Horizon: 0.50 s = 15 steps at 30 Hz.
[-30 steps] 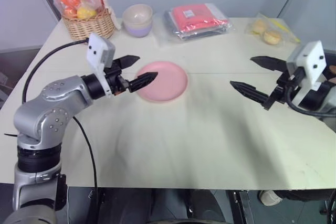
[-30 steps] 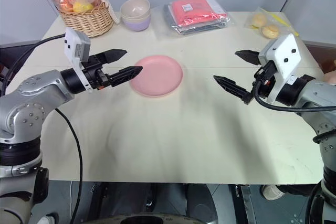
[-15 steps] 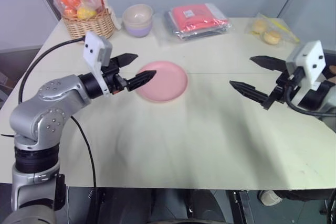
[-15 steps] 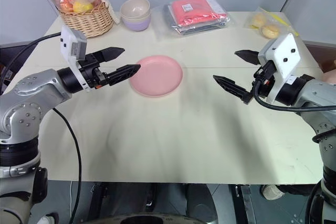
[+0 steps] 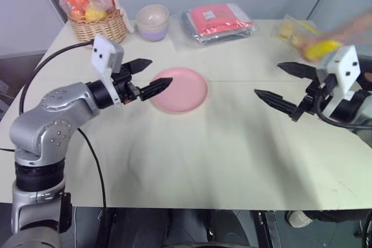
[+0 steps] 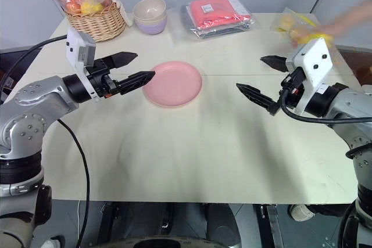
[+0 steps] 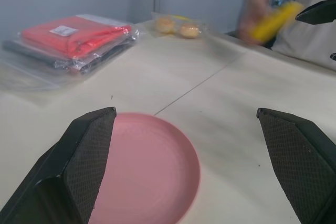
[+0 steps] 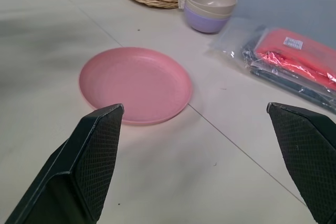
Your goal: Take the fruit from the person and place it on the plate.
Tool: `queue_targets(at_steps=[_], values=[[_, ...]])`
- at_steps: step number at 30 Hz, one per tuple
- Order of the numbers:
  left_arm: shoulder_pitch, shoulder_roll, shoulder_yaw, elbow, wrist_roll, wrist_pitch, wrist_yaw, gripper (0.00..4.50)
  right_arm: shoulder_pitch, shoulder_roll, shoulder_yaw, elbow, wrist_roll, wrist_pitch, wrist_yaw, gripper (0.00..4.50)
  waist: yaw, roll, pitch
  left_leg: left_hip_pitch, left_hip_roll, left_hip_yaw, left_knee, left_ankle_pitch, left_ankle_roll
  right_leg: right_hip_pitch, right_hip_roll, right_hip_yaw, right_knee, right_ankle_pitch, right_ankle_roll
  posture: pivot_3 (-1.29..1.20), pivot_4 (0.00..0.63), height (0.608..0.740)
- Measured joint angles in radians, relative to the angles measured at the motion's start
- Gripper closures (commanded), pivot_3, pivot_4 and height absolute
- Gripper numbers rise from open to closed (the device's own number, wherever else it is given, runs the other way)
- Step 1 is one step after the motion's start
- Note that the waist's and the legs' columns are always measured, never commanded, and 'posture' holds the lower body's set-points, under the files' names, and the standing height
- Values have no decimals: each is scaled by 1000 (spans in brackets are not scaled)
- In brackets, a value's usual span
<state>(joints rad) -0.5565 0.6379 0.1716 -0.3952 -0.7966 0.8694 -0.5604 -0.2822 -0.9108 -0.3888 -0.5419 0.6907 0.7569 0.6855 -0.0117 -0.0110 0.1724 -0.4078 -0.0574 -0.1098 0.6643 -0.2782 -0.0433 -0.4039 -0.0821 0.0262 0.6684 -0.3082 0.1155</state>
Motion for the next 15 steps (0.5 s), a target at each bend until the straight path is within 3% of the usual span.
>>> queue_targets(at_steps=[15], values=[[-27,-20,1,13,0,0,45,0,-2,0,3,0,0,0,0,30,0,0,0,0,0,0,0,0,0,0,0,0,0,0,0,0,150,740]])
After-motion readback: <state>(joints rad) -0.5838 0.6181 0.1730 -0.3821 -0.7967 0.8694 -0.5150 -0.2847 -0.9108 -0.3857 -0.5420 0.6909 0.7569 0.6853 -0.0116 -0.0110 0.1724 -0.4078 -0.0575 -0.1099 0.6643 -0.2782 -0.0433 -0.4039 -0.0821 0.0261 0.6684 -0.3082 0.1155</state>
